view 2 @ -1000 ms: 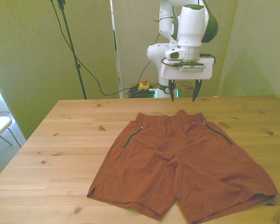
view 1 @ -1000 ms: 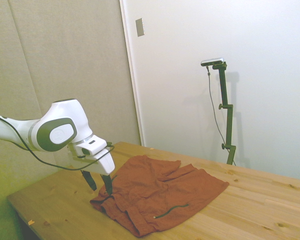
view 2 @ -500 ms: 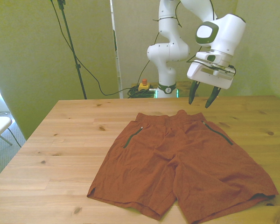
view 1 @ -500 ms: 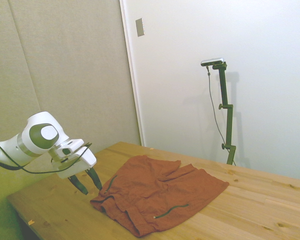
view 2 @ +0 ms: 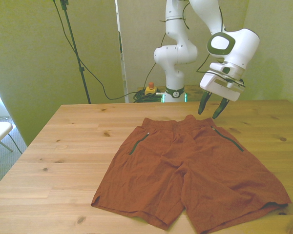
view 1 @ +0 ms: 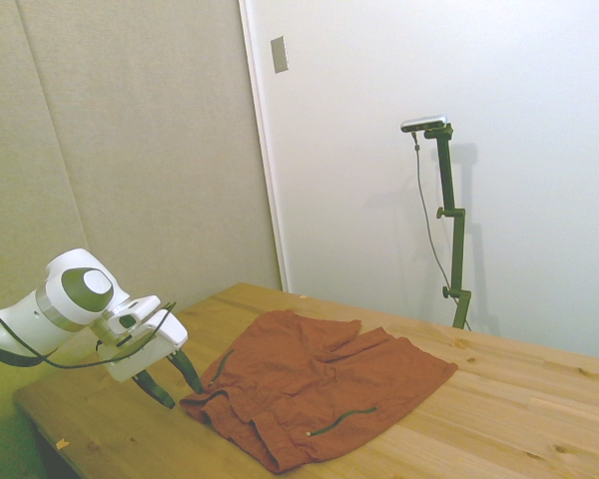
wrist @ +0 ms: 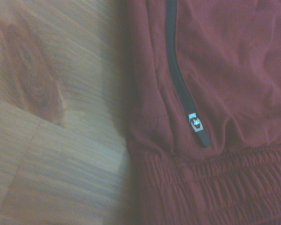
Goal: Fold the shorts
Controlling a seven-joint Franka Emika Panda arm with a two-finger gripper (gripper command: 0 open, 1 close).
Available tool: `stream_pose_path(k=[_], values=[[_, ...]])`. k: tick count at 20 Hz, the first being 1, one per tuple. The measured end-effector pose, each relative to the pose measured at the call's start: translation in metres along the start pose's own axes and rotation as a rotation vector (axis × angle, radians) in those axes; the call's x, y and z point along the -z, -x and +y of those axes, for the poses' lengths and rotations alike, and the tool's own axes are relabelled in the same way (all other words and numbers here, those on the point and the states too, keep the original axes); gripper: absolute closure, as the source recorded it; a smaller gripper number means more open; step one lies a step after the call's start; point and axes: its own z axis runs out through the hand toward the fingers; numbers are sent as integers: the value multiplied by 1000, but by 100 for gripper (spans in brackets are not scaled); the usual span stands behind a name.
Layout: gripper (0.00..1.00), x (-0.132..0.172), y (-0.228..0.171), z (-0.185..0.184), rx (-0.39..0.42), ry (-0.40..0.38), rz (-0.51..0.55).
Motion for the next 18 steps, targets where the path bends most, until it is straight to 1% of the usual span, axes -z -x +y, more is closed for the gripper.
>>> stream_pose_path(k=[2,3,11,18], values=[[0,-7,-2,-2,2,-16,4],[100,-10,-3,-3,3,-22,4],[100,-17,-14,-1,-13,-12,11],[100,-22,-11,-3,-7,-9,4]])
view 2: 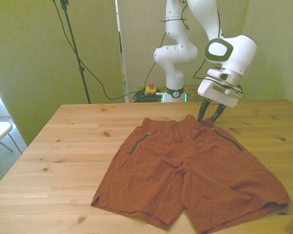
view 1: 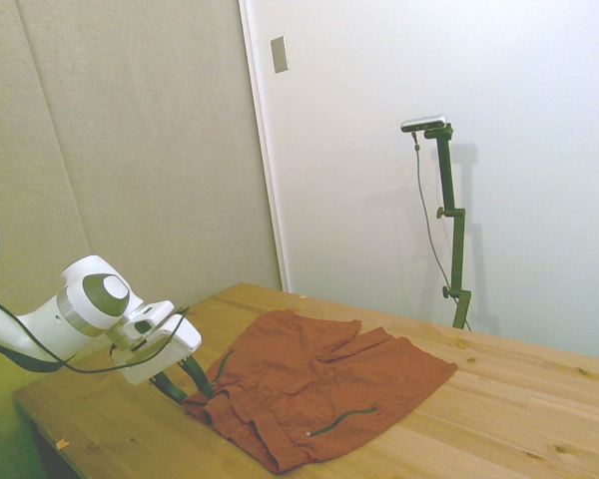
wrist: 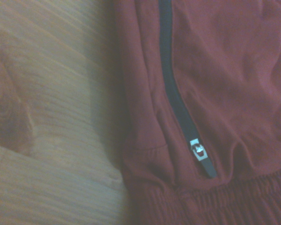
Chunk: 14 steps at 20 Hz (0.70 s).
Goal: Fold the shorts
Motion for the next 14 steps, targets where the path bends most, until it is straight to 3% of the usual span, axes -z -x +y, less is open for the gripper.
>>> stream_pose_path(k=[14], values=[[100,-9,2,5,-11,10,-25]])
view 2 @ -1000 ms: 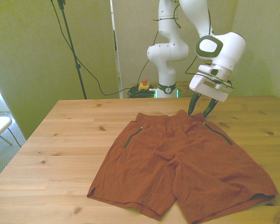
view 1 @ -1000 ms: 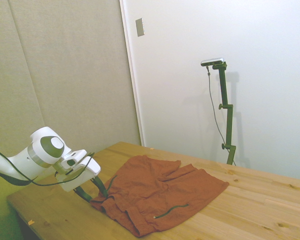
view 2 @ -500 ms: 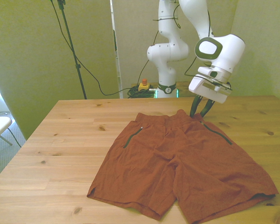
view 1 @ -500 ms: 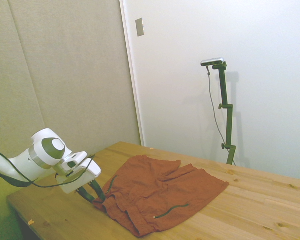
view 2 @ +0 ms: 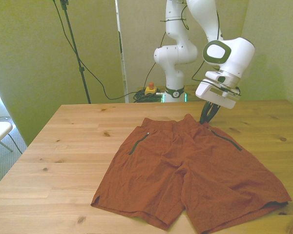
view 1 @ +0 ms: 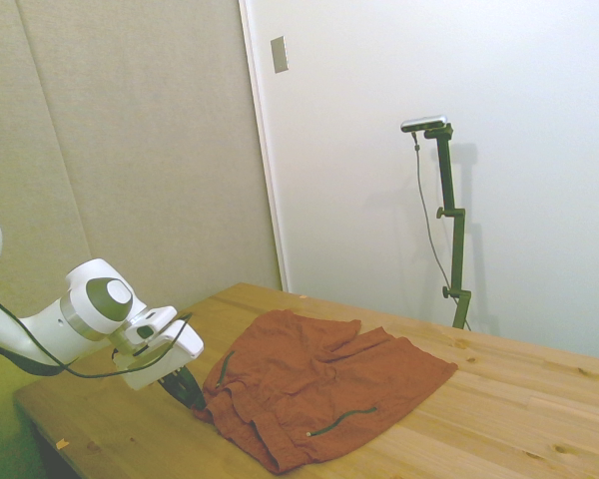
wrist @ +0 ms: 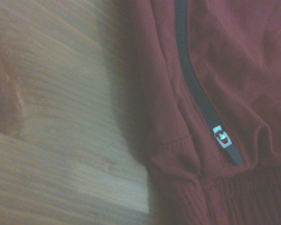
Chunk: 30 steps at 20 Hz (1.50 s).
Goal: Fold the shorts
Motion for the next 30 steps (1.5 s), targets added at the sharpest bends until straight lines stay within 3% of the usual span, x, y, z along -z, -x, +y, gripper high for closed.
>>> stream_pose_path(k=[5,13,25,30], values=[[100,12,-1,-2,-36,-27,-15],[100,68,-28,16,-129,-141,-77],[100,78,-107,118,-326,-251,-178],[100,63,-128,167,-416,-255,-220]])
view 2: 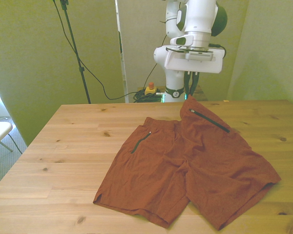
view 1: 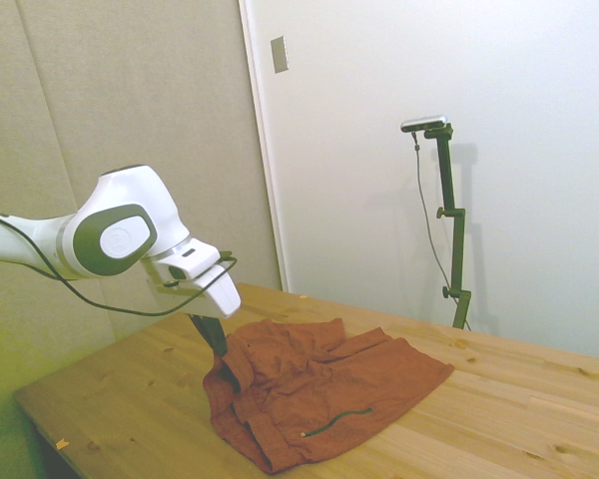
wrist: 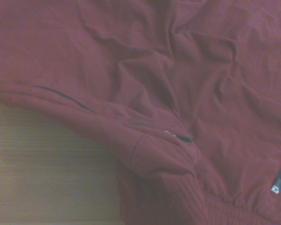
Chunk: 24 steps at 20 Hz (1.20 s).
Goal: Fold the shorts
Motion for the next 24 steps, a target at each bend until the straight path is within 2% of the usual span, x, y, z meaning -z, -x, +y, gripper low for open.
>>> stream_pose_path(k=[4,11,12,17,24], values=[[100,-28,-19,38,-70,40,-45],[100,-118,-37,80,-170,143,-143],[0,-127,-40,80,-178,156,-154],[0,-139,-57,72,-212,179,-160],[0,-140,-63,60,-200,190,-153]])
